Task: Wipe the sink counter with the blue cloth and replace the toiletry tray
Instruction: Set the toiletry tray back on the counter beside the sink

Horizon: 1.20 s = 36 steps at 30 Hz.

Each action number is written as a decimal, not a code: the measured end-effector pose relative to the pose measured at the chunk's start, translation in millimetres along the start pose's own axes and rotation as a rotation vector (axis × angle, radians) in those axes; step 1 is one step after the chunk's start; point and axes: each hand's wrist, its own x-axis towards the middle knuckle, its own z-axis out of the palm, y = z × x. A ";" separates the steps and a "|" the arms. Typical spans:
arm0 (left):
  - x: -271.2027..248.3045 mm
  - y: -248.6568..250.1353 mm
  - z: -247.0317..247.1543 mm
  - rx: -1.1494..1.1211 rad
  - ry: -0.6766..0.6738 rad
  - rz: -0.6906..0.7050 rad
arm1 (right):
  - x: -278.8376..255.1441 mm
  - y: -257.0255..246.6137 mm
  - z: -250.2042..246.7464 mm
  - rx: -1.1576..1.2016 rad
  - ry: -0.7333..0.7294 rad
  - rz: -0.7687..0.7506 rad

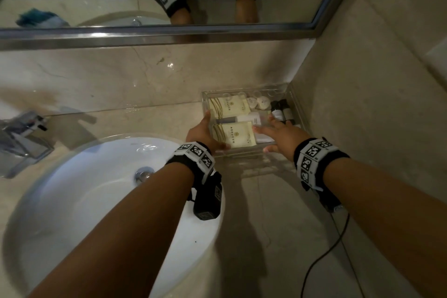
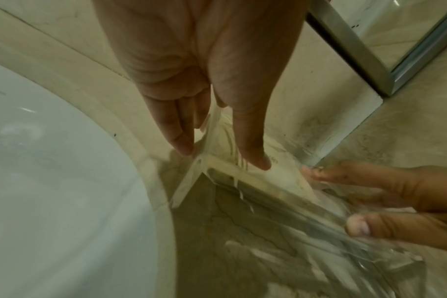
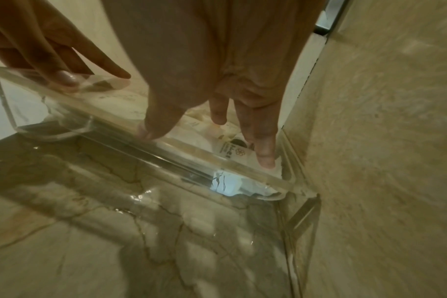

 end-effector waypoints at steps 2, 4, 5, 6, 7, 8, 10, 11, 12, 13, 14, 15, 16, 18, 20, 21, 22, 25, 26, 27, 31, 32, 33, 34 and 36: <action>-11.7 -5.4 7.4 0.035 0.052 0.040 | 0.3 0.7 0.3 0.003 0.016 -0.011; -29.5 -15.4 14.7 0.080 0.068 0.075 | -0.3 1.2 0.8 -0.012 0.031 -0.012; -38.2 -20.5 15.8 0.099 0.054 0.090 | -1.2 0.4 0.5 -0.019 0.035 -0.004; -46.9 -24.7 14.5 0.118 0.032 0.098 | -3.0 -1.0 -0.2 -0.026 0.038 0.006; -54.6 -27.5 11.6 0.134 0.014 0.102 | -4.6 -2.7 -0.5 -0.030 0.042 0.012; -61.7 -28.9 7.2 0.149 0.010 0.105 | -7.2 -5.0 0.0 -0.030 0.049 0.018; -71.0 -30.4 -3.5 0.160 0.041 0.118 | -12.2 -11.2 1.7 -0.019 0.070 0.040; -74.7 -31.0 -8.6 0.164 0.059 0.119 | -15.3 -15.5 3.1 -0.015 0.087 0.054; -78.4 -31.7 -13.8 0.175 0.074 0.117 | -18.8 -19.8 4.3 -0.010 0.102 0.068; -81.9 -33.5 -18.3 0.191 0.085 0.108 | -23.2 -24.6 4.9 -0.006 0.106 0.085; -85.3 -34.8 -23.4 0.214 0.092 0.091 | -27.9 -29.2 4.4 -0.012 0.094 0.095; -88.0 -35.8 -29.0 0.244 0.098 0.072 | -33.1 -34.1 2.2 -0.024 0.070 0.093; -91.1 -35.8 -35.3 0.279 0.102 0.057 | -37.9 -39.1 -0.9 -0.036 0.039 0.088; -97.5 -32.1 -51.0 0.352 0.115 0.054 | -47.3 -50.6 -11.3 -0.057 0.018 0.076; -106.3 -27.7 -69.9 0.398 0.147 0.078 | -56.9 -66.1 -25.6 -0.062 0.051 0.063; -110.9 -26.6 -79.5 0.405 0.171 0.095 | -61.8 -75.3 -33.3 -0.072 0.082 0.051; -116.5 -27.2 -89.5 0.407 0.198 0.114 | -67.4 -85.9 -40.9 -0.082 0.107 0.041; -134.8 -39.0 -121.2 0.427 0.268 0.159 | -82.7 -125.0 -59.7 -0.110 0.157 0.010; -142.5 -46.1 -132.1 0.436 0.280 0.166 | -87.3 -139.9 -63.1 -0.109 0.179 -0.005; -151.0 -55.1 -143.1 0.442 0.288 0.167 | -91.0 -155.2 -64.1 -0.100 0.201 -0.018; -192.8 -107.8 -184.6 0.409 0.332 0.150 | -104.5 -230.0 -53.9 -0.068 0.243 -0.084; -203.9 -125.9 -193.2 0.389 0.340 0.144 | -107.6 -250.9 -48.2 -0.067 0.233 -0.097; -214.4 -145.7 -200.9 0.375 0.347 0.131 | -110.7 -272.5 -42.0 -0.074 0.224 -0.112; -224.9 -166.9 -207.1 0.369 0.348 0.107 | -113.3 -293.8 -34.7 -0.081 0.218 -0.130; -245.4 -210.9 -216.3 0.375 0.342 0.047 | -118.5 -335.3 -18.1 -0.077 0.199 -0.164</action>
